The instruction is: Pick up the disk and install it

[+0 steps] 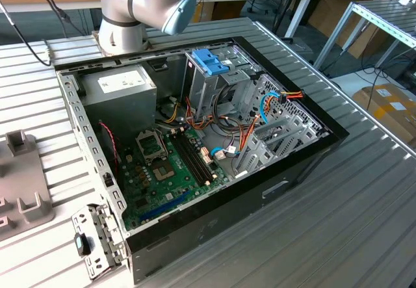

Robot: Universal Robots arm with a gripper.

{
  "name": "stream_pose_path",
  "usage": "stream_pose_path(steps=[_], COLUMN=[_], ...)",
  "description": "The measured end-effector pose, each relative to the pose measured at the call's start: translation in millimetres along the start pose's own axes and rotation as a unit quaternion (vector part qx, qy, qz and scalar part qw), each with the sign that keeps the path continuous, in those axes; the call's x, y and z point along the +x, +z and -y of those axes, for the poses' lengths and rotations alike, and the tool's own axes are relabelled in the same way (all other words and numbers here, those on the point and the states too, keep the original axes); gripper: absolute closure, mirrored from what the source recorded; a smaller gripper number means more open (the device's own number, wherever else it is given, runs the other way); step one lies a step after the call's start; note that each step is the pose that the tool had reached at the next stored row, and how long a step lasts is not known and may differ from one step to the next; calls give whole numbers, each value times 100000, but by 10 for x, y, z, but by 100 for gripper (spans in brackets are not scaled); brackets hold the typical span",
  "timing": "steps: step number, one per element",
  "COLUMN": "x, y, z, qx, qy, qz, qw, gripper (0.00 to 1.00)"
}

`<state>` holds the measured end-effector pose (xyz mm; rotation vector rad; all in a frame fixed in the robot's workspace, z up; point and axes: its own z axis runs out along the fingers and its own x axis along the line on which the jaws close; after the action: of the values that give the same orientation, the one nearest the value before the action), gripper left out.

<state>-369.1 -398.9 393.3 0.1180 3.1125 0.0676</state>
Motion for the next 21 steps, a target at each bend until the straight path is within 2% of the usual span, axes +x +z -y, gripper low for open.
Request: stream_pose_path(steps=[21], x=[72], y=[-2], z=[6], qx=[2], qy=[-1], qz=[-2], qw=[100000], gripper=[89])
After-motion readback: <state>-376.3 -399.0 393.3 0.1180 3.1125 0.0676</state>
